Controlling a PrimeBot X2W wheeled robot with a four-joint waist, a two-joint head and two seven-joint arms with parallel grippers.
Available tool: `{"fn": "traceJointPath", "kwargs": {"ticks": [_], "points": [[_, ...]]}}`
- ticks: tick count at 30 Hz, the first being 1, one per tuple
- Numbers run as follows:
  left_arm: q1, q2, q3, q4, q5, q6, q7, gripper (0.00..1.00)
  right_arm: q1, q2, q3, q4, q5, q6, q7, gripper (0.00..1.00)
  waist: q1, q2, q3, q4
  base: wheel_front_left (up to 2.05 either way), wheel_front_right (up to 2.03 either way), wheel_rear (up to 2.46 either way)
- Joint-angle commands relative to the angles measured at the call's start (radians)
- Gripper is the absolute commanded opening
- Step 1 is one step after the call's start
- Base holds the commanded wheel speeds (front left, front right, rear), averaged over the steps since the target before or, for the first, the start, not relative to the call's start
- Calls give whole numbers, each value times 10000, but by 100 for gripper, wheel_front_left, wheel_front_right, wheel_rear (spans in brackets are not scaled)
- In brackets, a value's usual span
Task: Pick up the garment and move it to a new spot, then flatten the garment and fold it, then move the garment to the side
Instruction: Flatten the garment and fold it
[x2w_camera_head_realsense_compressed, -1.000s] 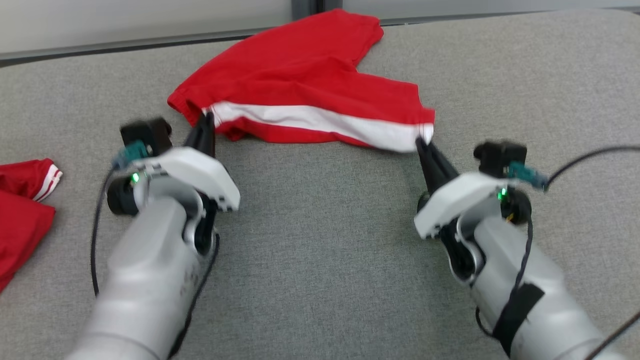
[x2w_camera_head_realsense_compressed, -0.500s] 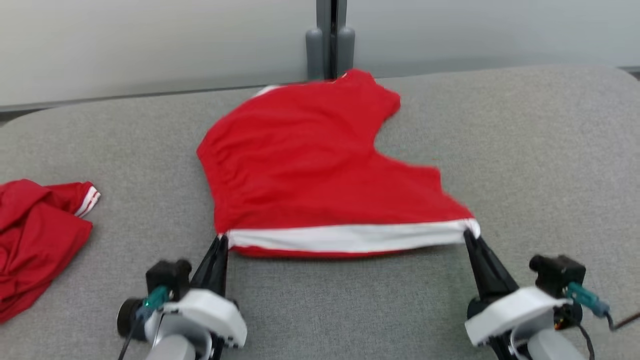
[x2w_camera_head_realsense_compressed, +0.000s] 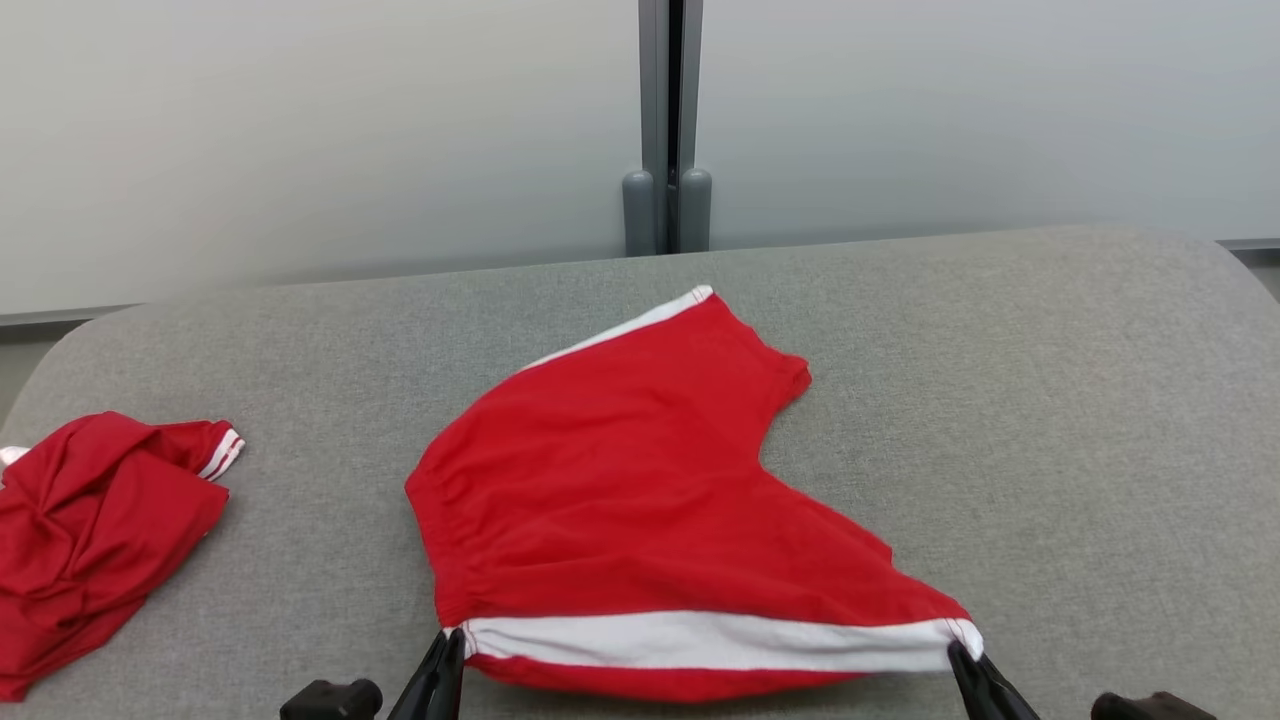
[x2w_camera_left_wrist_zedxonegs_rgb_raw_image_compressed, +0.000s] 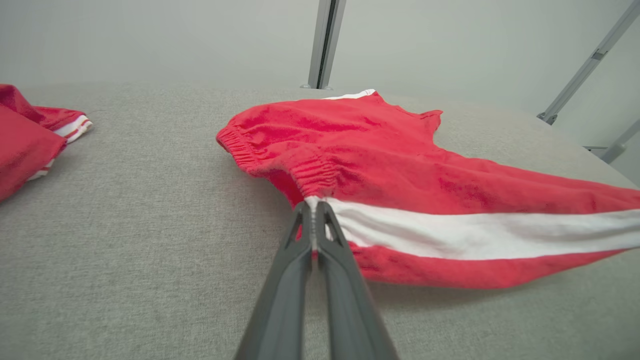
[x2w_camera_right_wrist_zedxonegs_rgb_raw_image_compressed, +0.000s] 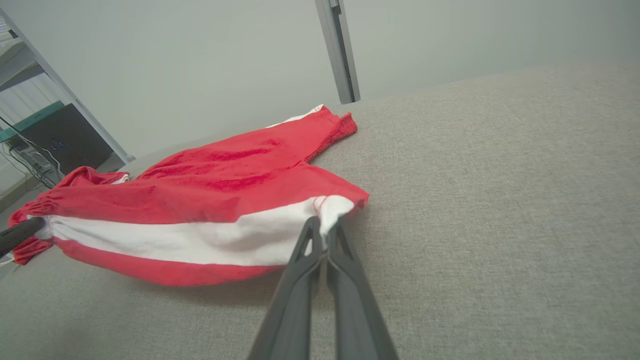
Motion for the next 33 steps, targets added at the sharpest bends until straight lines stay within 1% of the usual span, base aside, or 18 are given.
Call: {"fn": "traceJointPath", "kwargs": {"ticks": [1, 4, 7, 10, 13, 16, 19, 23, 24, 25, 28, 33], "points": [[198, 124, 37, -308, -51, 129, 173, 0, 291, 46, -158, -395, -159, 0, 228, 0, 0, -1, -80, 15, 0, 0, 0], [570, 294, 101, -1007, -31, 383, 456, 0, 799, 185, -458, -1269, -409, 0, 708, 0, 0, -1, -129, 8, 0, 0, 0], [733, 395, 145, -1365, -51, 506, 651, 0, 989, 270, -606, -1709, -668, 0, 1017, 0, 0, -1, -142, 7, 0, 0, 0], [639, 437, 177, -1499, -86, 553, 756, 0, 986, 310, -712, -1839, -890, 0, 1181, 0, 0, -1, -127, 33, 0, 0, 0], [367, 425, 167, -1416, -106, 505, 828, 0, 752, 340, -721, -1803, -983, 1, 1278, 0, 0, -1, -38, 90, 0, 0, 0], [-26, 325, 72, -1229, -143, 400, 975, 0, 267, 167, -750, -1614, -1025, 1, 1257, 0, 0, -1, 200, 171, 0, 0, 0], [-662, 219, 77, -880, -263, 174, 1038, 0, -520, -143, -784, -1293, -838, 1, 1201, 0, 0, -1, 635, 317, 0, 0, 0], [-1840, -1, 169, -264, -412, -123, 995, 0, -2015, -820, -819, -733, -616, 1, 1030, 0, 0, -1, 1564, 539, 0, 0, 0], [-1840, -1, 169, -264, -412, -123, 995, 0, -2015, -820, -819, -733, -616, 1, 1030, 0, 0, -1, 1564, 539, 0, 0, 0], [-2387, -158, 209, 101, -551, -278, 946, 0, -2878, -1180, -751, -264, -526, 1, 979, 0, 0, -1, 2008, 606, 0, 0, 0], [-3327, -404, 242, 660, -624, -489, 801, 0, -4319, -1614, -469, 571, -215, 1, 891, 0, 0, -1, 2670, 755, 0, 0, 0], [-4418, -737, 295, 1570, -712, -770, 412, 0, -6535, -2134, 235, 2218, 255, 1, 565, 0, 0, -1, 3310, 1012, 0, 0, 0]]}}
